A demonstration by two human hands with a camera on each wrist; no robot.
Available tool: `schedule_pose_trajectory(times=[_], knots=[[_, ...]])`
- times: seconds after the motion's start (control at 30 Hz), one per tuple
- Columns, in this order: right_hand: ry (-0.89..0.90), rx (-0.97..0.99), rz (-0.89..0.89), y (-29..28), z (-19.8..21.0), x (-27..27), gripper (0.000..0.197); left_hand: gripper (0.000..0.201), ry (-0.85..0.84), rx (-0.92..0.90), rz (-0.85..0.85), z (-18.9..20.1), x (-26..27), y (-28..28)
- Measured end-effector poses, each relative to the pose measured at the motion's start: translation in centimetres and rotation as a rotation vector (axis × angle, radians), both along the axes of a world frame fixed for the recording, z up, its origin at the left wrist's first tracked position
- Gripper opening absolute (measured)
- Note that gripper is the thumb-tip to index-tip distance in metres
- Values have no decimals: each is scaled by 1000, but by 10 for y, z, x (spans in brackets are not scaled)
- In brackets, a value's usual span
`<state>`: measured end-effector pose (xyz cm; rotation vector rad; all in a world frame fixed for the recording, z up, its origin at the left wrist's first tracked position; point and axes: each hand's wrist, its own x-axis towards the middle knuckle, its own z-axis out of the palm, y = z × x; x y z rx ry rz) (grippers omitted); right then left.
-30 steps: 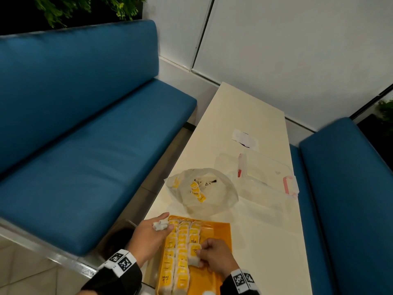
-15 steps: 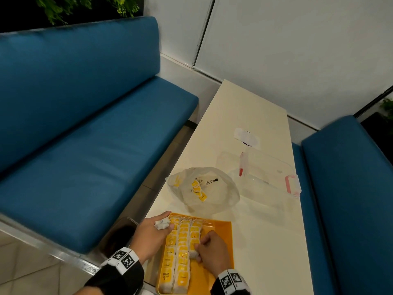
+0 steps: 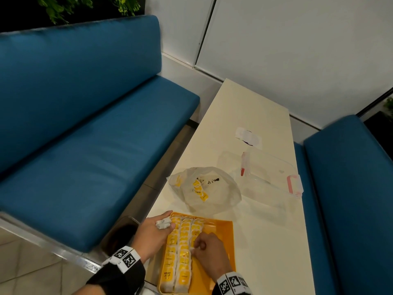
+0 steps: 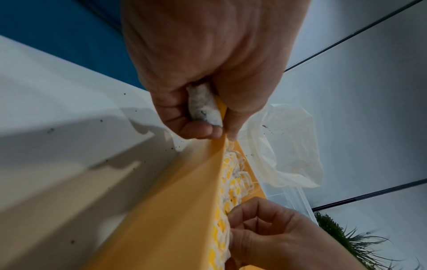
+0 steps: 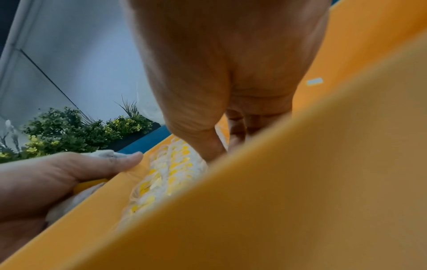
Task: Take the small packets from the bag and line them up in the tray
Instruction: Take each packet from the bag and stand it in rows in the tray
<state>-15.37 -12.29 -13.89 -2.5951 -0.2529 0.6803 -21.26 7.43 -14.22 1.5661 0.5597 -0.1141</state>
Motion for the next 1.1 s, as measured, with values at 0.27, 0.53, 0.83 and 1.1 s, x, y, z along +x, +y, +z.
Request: schedule_pose_trajectory(times=[0.27,0.53,0.83,1.1], knots=[[-145,203,24,9,43,1,19,31,15,-436,169,39,2,6],[-78,579,44,57,92,-6,15,39,-8,-889,257,64,16,2],[-72,472,20,60,71,-3,35,42,-4,-925,227,66,15,0],[-45,405,48,62,73,-2,32,42,10,-948,212,68,18,0]])
